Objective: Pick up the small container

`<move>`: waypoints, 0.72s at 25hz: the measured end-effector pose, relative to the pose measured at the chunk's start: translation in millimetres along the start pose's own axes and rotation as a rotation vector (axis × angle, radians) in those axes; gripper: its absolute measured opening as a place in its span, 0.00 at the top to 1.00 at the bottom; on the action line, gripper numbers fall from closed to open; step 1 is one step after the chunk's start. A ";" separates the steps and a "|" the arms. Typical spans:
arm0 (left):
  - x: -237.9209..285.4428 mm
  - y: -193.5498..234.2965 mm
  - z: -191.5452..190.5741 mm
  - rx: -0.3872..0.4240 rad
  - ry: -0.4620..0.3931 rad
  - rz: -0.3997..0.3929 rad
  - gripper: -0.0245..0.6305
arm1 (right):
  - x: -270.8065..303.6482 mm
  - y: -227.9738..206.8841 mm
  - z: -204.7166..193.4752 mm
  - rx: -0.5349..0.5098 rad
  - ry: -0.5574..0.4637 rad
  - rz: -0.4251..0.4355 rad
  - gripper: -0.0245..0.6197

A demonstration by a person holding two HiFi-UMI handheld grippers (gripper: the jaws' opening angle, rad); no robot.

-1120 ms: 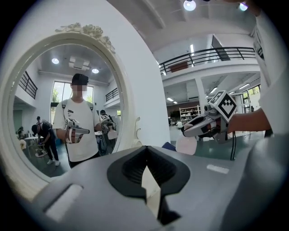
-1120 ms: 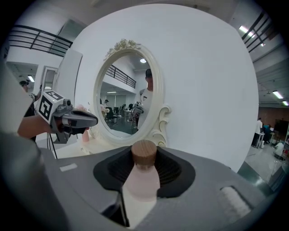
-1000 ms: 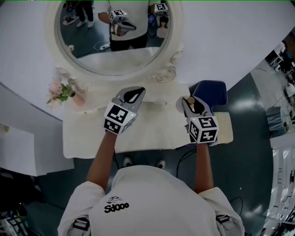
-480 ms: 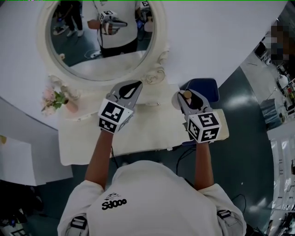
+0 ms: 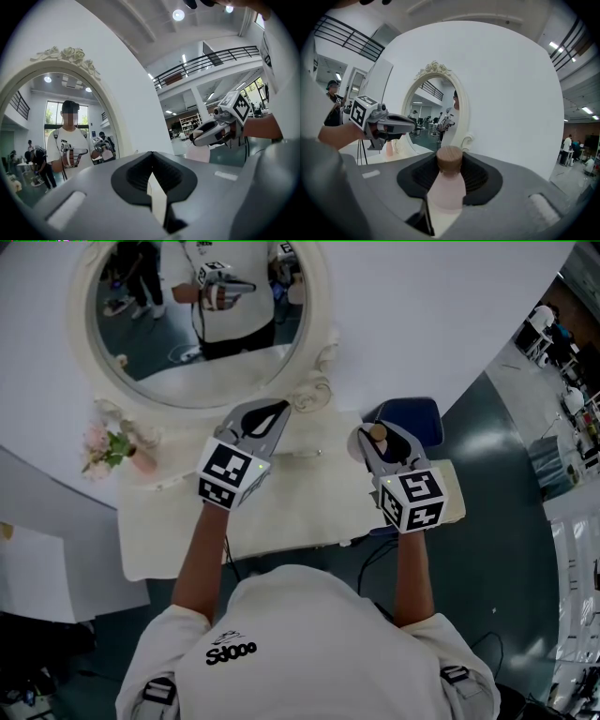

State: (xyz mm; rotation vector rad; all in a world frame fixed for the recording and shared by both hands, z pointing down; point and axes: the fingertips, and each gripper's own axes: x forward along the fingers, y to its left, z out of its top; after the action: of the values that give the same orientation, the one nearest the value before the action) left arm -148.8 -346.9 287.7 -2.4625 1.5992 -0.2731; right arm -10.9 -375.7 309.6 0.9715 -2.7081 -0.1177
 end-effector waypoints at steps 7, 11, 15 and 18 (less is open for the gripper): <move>1.7 3.5 -6.6 -0.012 0.009 0.009 0.93 | 5.4 5.5 -3.3 -0.007 0.006 0.023 0.75; 1.9 2.2 -7.0 -0.018 0.011 0.008 0.93 | 6.9 7.3 -6.7 -0.015 0.019 0.028 0.75; 1.3 4.9 -9.4 -0.020 0.016 0.013 0.93 | 8.8 7.7 -7.8 -0.009 0.020 0.032 0.75; 1.5 6.8 -9.7 -0.024 0.013 0.015 0.93 | 10.5 7.9 -8.2 -0.002 0.021 0.035 0.75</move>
State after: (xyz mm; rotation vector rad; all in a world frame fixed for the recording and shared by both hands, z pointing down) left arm -156.7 -351.5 295.4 -2.4702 1.6357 -0.2699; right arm -21.3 -376.3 321.1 0.9192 -2.7034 -0.1026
